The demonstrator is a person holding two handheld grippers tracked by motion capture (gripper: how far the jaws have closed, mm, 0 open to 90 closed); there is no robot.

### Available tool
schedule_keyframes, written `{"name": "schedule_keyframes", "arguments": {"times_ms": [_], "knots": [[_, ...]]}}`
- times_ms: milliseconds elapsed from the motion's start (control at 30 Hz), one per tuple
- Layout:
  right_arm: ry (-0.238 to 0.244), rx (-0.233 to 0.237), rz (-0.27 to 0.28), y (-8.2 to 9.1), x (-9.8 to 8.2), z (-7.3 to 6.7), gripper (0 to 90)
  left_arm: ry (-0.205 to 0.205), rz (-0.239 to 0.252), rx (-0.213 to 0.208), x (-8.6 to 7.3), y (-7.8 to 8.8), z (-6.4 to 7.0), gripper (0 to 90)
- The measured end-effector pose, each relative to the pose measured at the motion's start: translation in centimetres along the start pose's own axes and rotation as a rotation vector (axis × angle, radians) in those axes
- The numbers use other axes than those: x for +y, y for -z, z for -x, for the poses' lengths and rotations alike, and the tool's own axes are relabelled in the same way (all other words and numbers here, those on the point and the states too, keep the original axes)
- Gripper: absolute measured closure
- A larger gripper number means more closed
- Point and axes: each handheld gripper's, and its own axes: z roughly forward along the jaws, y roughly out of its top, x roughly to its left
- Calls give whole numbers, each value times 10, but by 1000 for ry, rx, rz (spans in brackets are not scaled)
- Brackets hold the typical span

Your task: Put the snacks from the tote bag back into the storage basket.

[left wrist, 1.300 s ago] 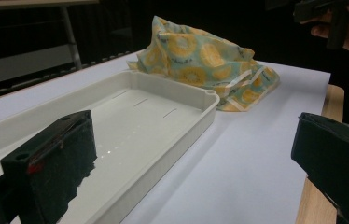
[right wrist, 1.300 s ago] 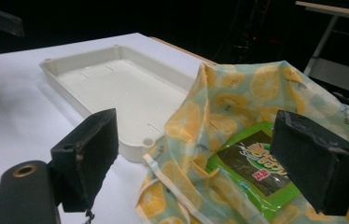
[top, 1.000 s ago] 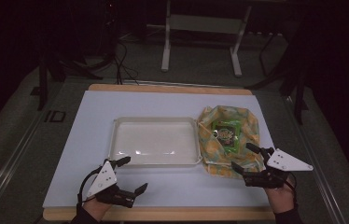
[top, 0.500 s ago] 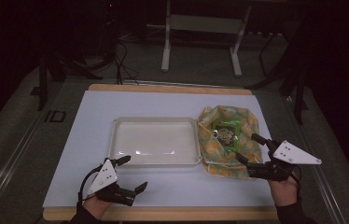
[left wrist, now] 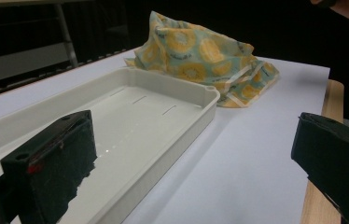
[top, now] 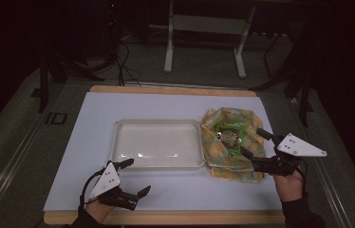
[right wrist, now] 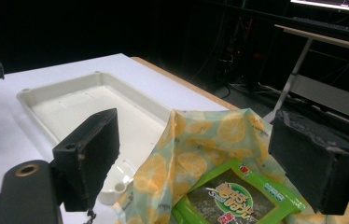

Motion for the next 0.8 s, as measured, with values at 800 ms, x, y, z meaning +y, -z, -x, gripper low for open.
{"name": "schedule_keyframes", "arguments": {"times_ms": [800], "knots": [[-82,-130,-25,-13,-1,38,134,-5,-2,-9,0,0,2,6]]}}
